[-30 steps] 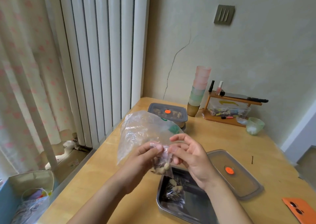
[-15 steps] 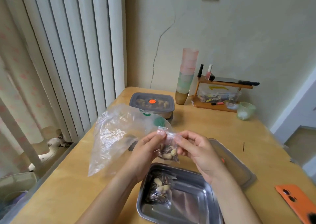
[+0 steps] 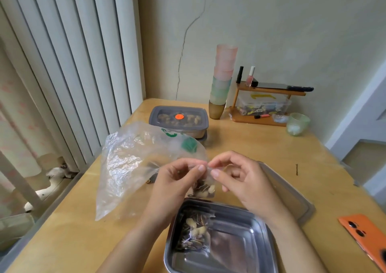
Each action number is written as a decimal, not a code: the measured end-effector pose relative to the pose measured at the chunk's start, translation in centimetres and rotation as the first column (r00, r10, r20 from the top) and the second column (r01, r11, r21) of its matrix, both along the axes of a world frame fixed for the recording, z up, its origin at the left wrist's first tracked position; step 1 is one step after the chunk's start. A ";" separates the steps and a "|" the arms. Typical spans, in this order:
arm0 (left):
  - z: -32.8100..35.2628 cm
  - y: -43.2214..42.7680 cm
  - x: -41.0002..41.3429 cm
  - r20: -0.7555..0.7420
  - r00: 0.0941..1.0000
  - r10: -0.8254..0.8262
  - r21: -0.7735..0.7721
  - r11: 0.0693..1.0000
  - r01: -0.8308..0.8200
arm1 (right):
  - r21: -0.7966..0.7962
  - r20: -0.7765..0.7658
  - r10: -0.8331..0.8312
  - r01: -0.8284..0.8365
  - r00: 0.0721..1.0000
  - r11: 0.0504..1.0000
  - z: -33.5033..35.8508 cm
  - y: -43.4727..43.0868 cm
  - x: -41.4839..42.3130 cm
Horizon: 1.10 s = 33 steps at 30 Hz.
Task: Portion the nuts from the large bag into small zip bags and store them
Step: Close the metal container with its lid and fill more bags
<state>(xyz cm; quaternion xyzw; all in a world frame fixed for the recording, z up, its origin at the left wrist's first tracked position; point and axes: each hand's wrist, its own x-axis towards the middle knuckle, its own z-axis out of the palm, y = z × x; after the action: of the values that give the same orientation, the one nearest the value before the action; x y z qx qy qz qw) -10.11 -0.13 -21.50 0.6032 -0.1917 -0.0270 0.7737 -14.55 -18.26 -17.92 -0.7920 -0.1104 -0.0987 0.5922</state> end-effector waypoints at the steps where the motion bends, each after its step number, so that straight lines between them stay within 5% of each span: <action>1: 0.0 0.0 0.0 0.001 1.000 0.004 -0.004 1.000 -0.004 | -0.039 -0.002 0.000 0.000 1.000 0.999 0.0 -0.1 0.0; 4: 0.1 0.0 0.0 0.007 1.000 0.013 -0.003 1.000 -0.012 | -0.038 -0.018 -0.039 0.038 0.999 0.999 0.0 -0.3 0.0; 9: -0.1 0.2 0.5 -0.014 0.999 0.035 -0.007 0.999 -0.035 | 0.221 -0.100 -0.281 0.297 0.955 0.929 -0.4 -0.5 0.5; 16: -0.3 0.2 0.4 0.008 1.000 0.007 0.008 1.000 -0.007 | -0.005 -0.128 -0.074 0.074 0.989 0.997 -0.6 0.5 0.3; 21: 0.1 0.2 0.1 0.044 0.999 0.029 0.037 0.999 -0.030 | 0.160 -0.023 -0.225 0.226 0.974 0.961 -1.1 0.8 0.6; 27: 0.1 0.4 0.5 -0.135 0.990 0.032 -0.068 0.997 -0.041 | 0.244 -0.132 -0.092 0.122 0.987 0.962 -1.0 0.7 0.6; 33: 0.3 0.0 0.1 -0.124 0.992 -0.020 -0.110 0.994 0.006 | 0.244 -0.089 -0.123 0.142 0.988 0.959 -1.2 1.0 0.7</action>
<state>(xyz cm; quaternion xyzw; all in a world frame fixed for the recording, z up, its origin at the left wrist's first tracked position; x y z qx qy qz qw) -10.04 -0.15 -21.16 0.5557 -0.1477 -0.0592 0.8160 -13.84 -17.21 -19.11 -0.7198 -0.0221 -0.1224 0.6829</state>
